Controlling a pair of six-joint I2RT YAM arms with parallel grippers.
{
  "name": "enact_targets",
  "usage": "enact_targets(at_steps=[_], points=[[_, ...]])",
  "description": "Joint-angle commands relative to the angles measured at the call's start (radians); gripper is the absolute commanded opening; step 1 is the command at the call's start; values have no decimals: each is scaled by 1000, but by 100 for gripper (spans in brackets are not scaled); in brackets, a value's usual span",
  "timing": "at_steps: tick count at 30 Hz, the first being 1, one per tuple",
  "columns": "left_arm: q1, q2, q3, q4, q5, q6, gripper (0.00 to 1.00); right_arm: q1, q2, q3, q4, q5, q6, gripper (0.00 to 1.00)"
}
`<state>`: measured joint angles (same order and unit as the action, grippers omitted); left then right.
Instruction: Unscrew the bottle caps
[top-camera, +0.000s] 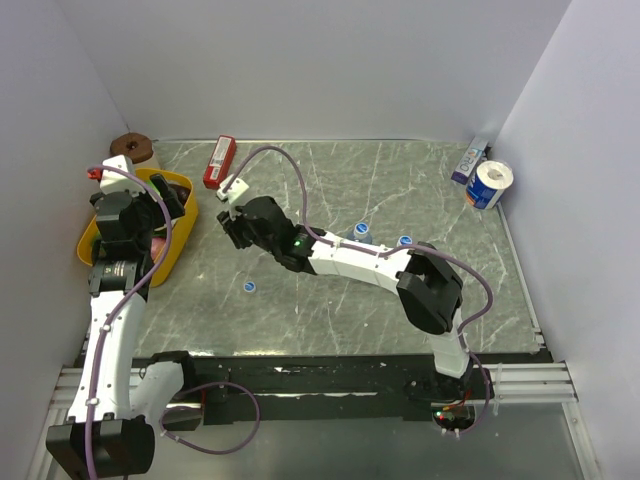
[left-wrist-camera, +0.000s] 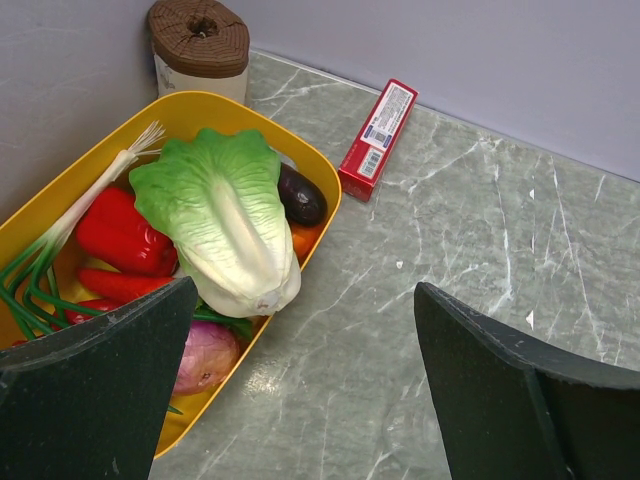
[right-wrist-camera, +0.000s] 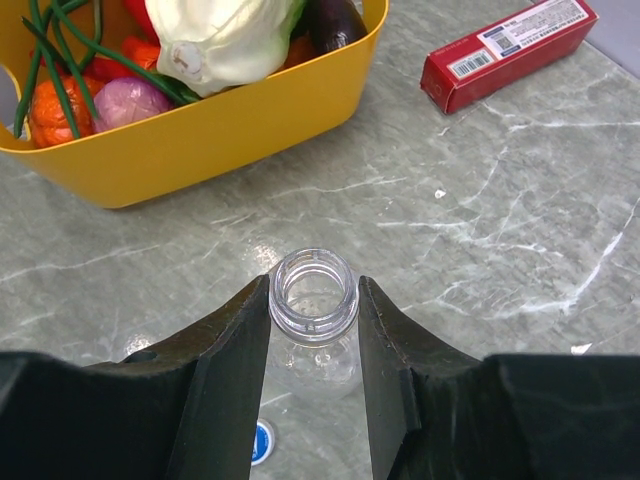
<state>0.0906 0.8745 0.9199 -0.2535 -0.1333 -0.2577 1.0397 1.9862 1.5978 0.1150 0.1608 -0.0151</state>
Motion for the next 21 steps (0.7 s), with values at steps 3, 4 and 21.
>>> enact_targets(at_steps=[3,4,21], points=[[3,-9,-7,16,-6,-8,96,-6,-61,-44,17,29,1,26],[4,-8,-7,17,-6,-8,96,-6,-64,-51,21,32,1,35],[3,-8,-12,16,-3,-3,96,-3,-99,-65,34,52,-19,93]])
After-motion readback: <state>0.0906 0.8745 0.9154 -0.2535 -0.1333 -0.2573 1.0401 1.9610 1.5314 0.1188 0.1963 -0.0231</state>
